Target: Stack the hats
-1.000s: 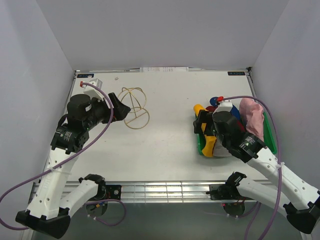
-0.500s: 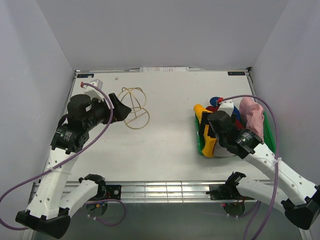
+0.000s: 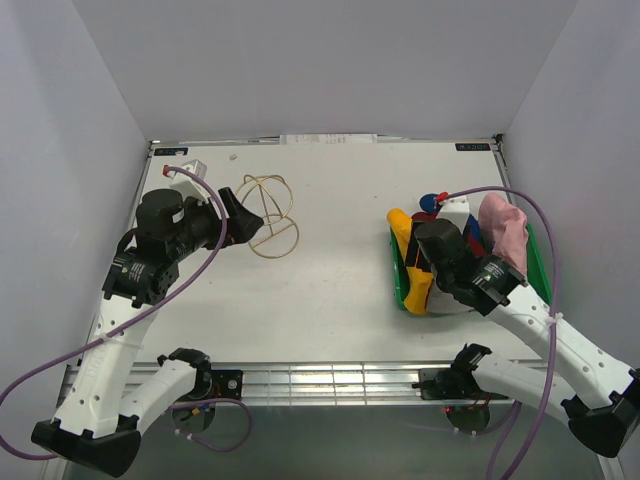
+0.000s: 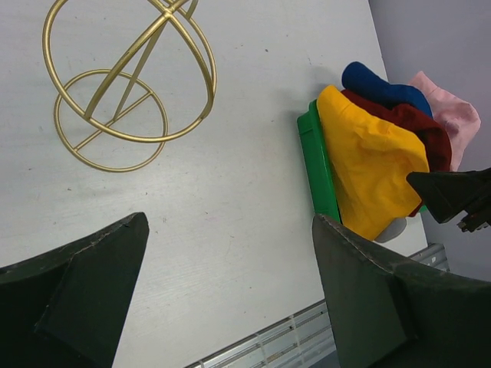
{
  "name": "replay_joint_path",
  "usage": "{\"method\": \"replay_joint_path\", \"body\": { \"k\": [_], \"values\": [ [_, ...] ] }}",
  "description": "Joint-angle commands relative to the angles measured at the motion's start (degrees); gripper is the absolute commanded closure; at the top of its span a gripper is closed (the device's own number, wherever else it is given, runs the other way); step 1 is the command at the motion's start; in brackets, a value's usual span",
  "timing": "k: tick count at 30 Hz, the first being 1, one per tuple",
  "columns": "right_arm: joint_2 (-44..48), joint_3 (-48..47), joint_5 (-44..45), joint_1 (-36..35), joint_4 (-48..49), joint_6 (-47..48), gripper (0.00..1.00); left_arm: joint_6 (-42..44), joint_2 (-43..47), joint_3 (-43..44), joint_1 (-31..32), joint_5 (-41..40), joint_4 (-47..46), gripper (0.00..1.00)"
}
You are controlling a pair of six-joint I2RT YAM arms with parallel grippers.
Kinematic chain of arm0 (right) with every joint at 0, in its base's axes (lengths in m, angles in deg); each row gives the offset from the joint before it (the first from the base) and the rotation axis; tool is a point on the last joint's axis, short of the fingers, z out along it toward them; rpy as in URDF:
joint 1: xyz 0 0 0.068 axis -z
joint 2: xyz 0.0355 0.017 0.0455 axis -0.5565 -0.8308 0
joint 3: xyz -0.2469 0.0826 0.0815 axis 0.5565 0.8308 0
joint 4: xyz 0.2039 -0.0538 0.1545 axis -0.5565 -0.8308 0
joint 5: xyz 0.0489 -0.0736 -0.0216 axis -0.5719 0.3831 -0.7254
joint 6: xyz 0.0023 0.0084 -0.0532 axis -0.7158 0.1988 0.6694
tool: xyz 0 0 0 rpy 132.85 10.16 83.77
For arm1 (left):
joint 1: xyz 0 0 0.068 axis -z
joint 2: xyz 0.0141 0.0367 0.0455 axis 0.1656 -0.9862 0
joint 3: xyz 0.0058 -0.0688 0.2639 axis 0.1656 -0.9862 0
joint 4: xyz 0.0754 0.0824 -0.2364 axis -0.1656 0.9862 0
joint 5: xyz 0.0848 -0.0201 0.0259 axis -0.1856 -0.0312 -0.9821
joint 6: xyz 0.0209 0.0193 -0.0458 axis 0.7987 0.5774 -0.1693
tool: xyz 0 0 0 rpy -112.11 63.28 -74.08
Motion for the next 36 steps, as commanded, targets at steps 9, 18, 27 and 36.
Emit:
{"method": "replay_joint_path", "body": {
  "k": [9,18,27,36],
  "values": [
    [-4.0,0.6,1.4,1.4,1.6,0.8,0.41,0.0,-0.3,0.1,0.1,1.3,0.4,0.02],
    [-2.2,-1.8,3.1,1.7,1.6,3.4,0.38,-0.5,-1.0,0.0,0.2,1.7,0.6,0.02],
    [-3.6,0.0,2.6,2.5,2.0,3.8,0.38,-0.7,-1.8,0.0,0.2,2.6,0.3,0.02],
    [-6.2,0.7,3.3,3.0,2.9,5.0,0.48,-1.1,-1.6,-0.7,0.1,3.0,0.3,0.02]
  ]
}}
